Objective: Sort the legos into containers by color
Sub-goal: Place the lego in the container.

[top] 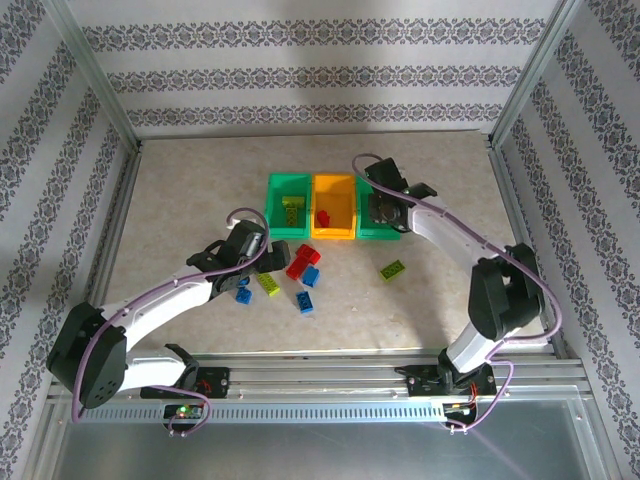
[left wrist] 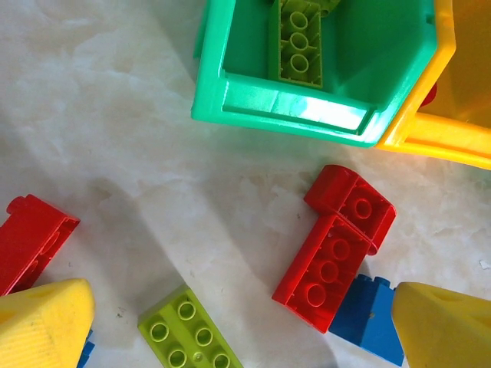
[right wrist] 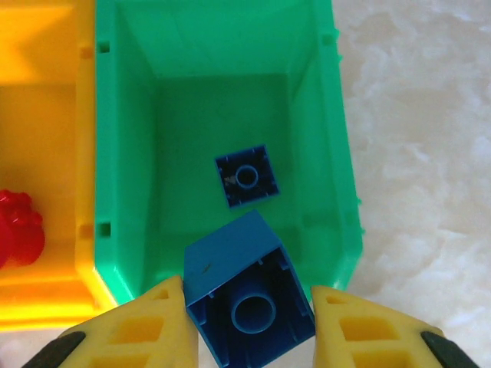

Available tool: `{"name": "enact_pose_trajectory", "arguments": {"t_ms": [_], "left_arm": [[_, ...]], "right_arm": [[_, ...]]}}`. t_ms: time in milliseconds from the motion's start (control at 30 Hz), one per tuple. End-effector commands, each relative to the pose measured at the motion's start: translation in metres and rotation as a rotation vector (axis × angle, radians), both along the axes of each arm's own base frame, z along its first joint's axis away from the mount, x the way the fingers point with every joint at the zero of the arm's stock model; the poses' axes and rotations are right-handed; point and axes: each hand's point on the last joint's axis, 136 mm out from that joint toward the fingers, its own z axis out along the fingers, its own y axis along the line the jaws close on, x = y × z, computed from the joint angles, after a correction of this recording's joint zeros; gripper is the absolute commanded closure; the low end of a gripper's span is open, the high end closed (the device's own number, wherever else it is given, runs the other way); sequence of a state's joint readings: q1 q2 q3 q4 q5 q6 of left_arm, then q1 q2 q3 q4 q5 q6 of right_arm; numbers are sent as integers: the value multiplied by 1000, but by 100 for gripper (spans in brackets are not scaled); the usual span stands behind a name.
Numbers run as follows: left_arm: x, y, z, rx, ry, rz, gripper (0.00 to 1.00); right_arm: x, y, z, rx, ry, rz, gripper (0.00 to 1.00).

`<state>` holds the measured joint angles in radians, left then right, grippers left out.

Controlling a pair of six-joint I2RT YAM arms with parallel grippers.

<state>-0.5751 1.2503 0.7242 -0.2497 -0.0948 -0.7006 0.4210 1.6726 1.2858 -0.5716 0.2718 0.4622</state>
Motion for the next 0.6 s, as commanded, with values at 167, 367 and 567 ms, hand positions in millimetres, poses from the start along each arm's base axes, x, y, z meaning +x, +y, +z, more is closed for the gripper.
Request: {"name": "enact_pose_trajectory", "arguments": {"t_ms": [167, 367, 567], "left_arm": [[3, 1, 14, 25, -37, -4, 0], [2, 2, 14, 30, -34, -4, 0], [4, 1, 16, 31, -42, -4, 0]], "right_arm": [[33, 7, -4, 7, -6, 17, 48], [27, 8, 7, 35, -23, 15, 32], [8, 6, 21, 63, -44, 20, 33]]}}
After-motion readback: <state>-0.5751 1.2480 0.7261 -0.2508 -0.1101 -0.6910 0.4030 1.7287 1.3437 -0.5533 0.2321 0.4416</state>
